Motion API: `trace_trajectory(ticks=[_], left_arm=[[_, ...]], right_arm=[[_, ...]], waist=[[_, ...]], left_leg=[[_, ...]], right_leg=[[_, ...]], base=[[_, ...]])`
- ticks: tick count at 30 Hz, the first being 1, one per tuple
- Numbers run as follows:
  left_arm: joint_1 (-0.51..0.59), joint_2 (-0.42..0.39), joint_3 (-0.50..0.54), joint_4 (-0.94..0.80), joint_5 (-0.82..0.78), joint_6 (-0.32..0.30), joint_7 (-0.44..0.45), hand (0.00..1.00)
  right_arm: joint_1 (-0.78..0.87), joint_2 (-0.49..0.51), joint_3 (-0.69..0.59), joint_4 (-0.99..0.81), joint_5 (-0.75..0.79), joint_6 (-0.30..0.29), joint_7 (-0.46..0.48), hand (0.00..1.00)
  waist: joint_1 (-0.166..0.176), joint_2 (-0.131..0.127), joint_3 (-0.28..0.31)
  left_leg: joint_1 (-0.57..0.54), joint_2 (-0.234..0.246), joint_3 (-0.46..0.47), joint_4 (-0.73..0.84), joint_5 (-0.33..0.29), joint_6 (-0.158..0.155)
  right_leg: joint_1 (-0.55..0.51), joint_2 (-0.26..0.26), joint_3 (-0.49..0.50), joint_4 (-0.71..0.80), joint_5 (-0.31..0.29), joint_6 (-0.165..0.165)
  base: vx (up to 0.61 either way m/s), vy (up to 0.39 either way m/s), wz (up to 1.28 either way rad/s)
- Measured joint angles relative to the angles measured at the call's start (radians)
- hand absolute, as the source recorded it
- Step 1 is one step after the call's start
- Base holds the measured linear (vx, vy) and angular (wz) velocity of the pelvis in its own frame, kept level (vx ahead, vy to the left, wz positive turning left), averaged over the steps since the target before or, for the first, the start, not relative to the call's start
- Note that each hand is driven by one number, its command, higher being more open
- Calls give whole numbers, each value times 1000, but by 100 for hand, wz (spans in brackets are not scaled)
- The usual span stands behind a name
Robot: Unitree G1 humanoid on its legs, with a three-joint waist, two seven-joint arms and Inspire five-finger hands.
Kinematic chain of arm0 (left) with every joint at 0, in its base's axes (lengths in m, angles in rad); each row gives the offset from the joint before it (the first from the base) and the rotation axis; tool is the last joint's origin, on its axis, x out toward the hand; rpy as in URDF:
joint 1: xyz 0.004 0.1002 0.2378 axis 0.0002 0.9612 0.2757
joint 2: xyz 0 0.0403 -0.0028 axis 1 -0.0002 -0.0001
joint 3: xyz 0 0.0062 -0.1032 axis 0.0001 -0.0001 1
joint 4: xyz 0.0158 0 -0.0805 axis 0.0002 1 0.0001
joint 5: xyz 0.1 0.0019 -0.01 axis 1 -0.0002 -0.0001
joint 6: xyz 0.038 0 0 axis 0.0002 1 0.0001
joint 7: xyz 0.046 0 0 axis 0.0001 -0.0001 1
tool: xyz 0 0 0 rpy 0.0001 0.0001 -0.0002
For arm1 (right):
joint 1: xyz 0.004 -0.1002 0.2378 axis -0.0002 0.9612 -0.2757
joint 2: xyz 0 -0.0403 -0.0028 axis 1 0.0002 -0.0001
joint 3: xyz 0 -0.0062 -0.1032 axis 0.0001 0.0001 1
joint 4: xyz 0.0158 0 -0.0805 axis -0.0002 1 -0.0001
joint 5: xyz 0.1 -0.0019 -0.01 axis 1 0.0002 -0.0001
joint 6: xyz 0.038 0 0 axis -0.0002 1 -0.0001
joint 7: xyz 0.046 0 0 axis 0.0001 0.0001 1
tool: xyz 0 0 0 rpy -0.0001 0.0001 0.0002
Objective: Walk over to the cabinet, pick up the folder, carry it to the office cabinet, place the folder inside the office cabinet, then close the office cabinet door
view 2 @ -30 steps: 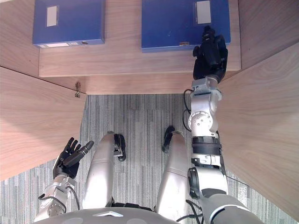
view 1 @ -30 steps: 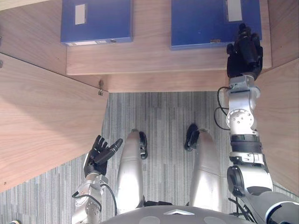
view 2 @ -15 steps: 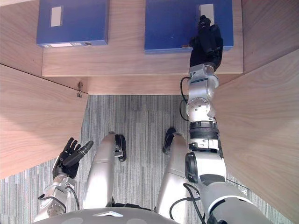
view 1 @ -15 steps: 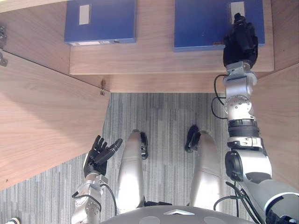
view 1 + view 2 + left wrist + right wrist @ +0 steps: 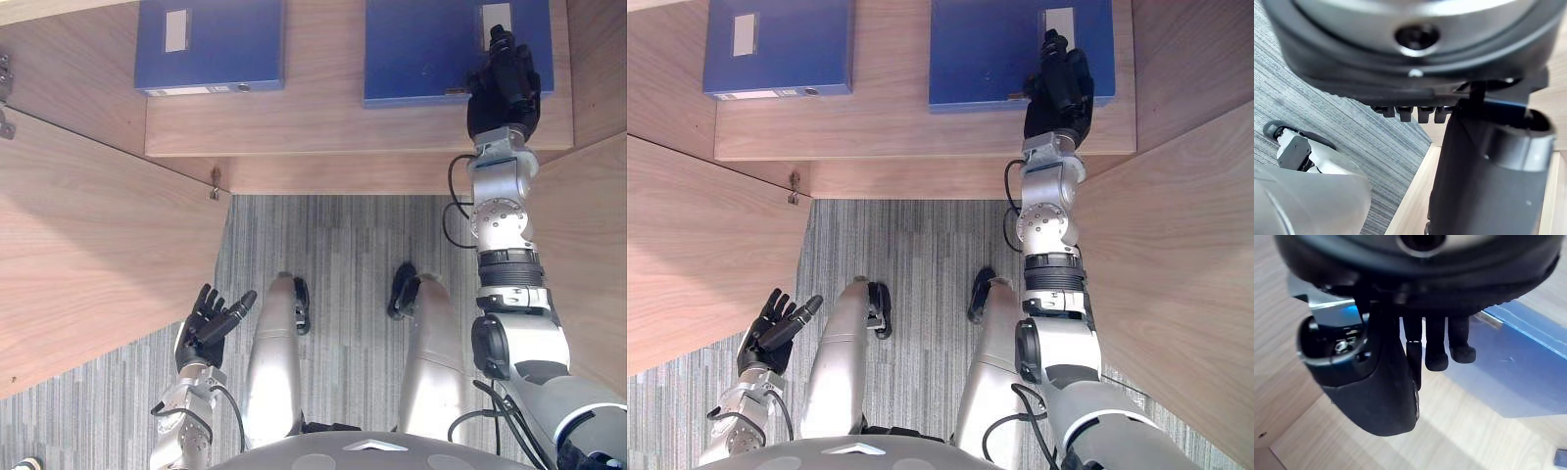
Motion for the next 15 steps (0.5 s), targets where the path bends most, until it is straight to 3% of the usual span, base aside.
trace_trajectory(ticks=[15], left_arm=[[-1,0,34,-3,7,0,4,100]], right_arm=[[209,-2,13,-270,0,-36,15,0]], waist=[[-4,-12,9]], left_leg=[[-17,16,8,15,-7,2]], right_leg=[[-18,8,6,3,1,3]], base=[[0,0,-2]])
